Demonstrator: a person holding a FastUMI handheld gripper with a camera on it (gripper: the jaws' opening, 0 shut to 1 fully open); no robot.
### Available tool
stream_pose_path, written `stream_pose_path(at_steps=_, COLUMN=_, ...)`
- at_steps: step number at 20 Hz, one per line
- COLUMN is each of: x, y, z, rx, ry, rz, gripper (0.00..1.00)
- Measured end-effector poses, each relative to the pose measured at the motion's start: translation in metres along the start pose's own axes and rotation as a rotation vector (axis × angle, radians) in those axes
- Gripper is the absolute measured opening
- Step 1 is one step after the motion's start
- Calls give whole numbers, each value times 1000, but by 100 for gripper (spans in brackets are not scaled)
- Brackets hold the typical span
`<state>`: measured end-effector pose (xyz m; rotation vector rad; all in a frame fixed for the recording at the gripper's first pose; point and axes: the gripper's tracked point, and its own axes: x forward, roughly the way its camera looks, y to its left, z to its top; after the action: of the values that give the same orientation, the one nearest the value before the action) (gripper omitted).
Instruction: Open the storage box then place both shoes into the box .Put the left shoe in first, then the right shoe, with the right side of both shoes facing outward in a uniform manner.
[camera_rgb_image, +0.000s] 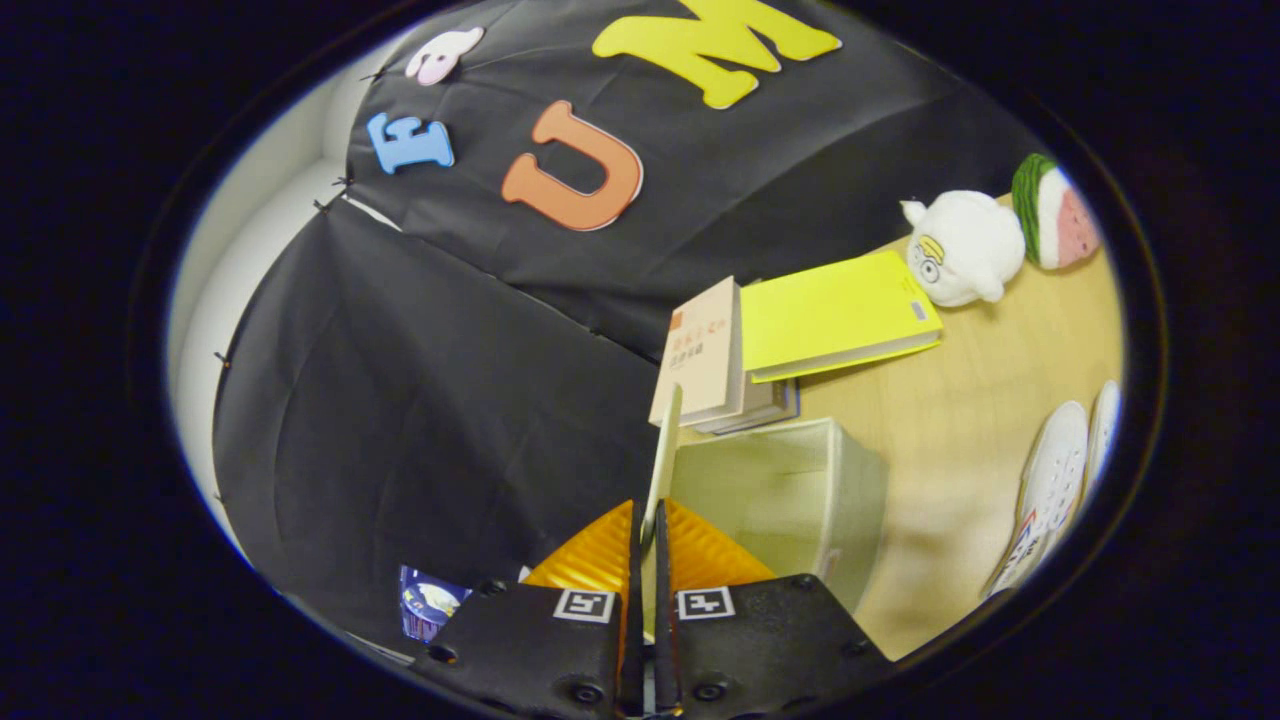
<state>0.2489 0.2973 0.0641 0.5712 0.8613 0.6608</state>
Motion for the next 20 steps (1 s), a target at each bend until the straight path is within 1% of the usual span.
stream_pose_path(at_steps=5, x=39, y=67, z=-11, rx=-129, ry=21, rz=-22, gripper=11)
stream_pose_path(at_steps=7, x=61, y=90, z=-22, rx=-168, ry=31, rz=-33, gripper=11)
stream_pose_path(at_steps=10, x=93, y=118, z=-42, rx=-263, ry=53, rz=-66, gripper=14)
stream_pose_path(at_steps=12, x=109, y=128, z=-49, rx=-324, ry=55, rz=-90, gripper=17)
stream_pose_path(at_steps=13, x=117, y=133, z=-55, rx=-339, ry=54, rz=-98, gripper=21)
stream_pose_path(at_steps=14, x=124, y=133, z=-57, rx=-348, ry=51, rz=-115, gripper=23)
stream_pose_path(at_steps=15, x=128, y=129, z=-57, rx=-366, ry=48, rz=-123, gripper=32)
stream_pose_path(at_steps=16, x=130, y=122, z=-55, rx=-374, ry=35, rz=-154, gripper=43)
stream_pose_path(at_steps=20, x=130, y=98, z=-63, rx=-429, ry=53, rz=-201, gripper=90)
